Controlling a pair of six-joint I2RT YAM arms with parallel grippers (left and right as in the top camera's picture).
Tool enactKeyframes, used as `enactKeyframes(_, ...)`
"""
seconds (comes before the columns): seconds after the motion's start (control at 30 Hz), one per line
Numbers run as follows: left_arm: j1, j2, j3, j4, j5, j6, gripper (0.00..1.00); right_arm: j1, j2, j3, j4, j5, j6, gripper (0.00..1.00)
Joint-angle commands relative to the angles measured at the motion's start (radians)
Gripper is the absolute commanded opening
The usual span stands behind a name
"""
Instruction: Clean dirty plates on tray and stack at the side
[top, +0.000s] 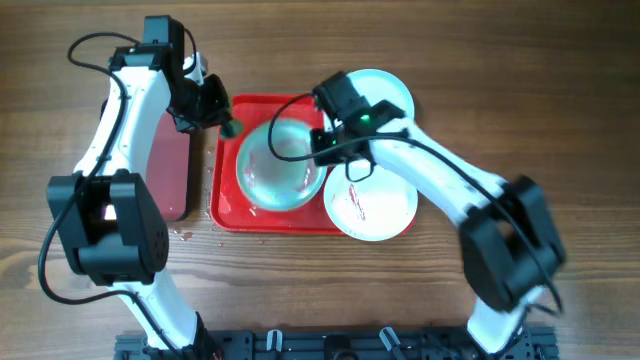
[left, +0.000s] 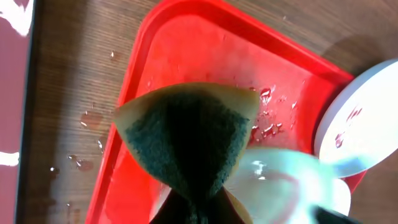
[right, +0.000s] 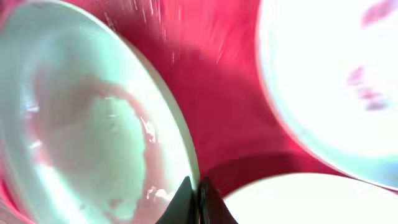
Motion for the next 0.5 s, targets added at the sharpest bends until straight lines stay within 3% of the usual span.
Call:
enactKeyframes(0.0,-0.033,-0.021,0.012,-0.005,-0.003,-0.009,0.04,0.029,-0.122,0.010,-0.017,0.265,-0.018,0.04)
enactKeyframes(0.2,-0.055,-0.020,0.013,-0.004,-0.011,-0.009,0.04,0.269,-0.180,0.010,-0.033,0.898,-0.021,0.04)
enactKeyframes(0.47,-0.053,-0.020,0.012,0.011,-0.087,-0.011,0.04,0.391,-0.180,0.010,-0.034,1.249,-0.099,0.04)
